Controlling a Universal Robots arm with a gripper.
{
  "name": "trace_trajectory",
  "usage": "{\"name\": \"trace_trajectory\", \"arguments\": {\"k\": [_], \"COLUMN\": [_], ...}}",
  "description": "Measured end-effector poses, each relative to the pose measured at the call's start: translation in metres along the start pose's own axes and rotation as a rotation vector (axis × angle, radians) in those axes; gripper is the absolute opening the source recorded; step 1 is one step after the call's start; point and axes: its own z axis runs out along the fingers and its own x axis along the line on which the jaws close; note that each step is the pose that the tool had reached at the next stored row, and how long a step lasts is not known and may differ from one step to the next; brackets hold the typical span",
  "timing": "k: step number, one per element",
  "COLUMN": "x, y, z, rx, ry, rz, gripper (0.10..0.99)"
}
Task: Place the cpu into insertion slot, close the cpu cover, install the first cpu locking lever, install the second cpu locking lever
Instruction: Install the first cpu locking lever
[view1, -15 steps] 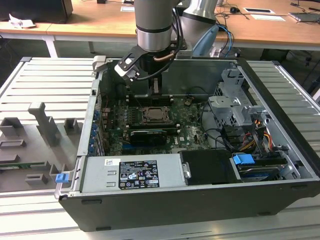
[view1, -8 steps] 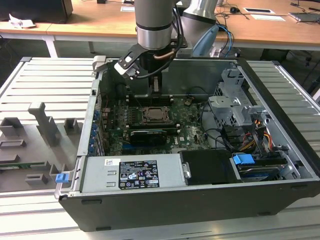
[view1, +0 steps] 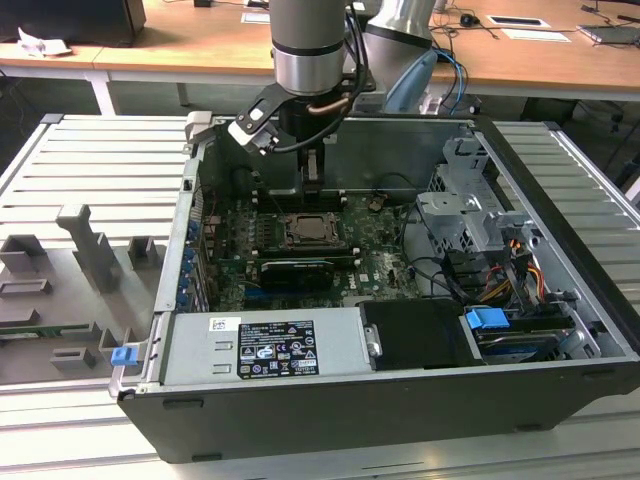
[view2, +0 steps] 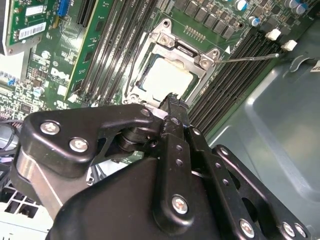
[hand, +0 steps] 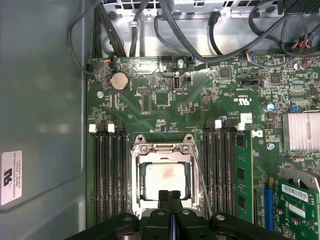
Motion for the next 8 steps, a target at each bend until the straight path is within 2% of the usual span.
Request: {"name": "trace_trajectory", "arguments": {"k": [4,8], "x": [0.0001,0.0004], "y": [0.0003,0.0011], "z": [-0.0047,-0.0145], "rx": [0.000,0.000], "ry": [0.0000,-0.0001], "rz": [0.001,0.002], "gripper": [0.106,0.106]}}
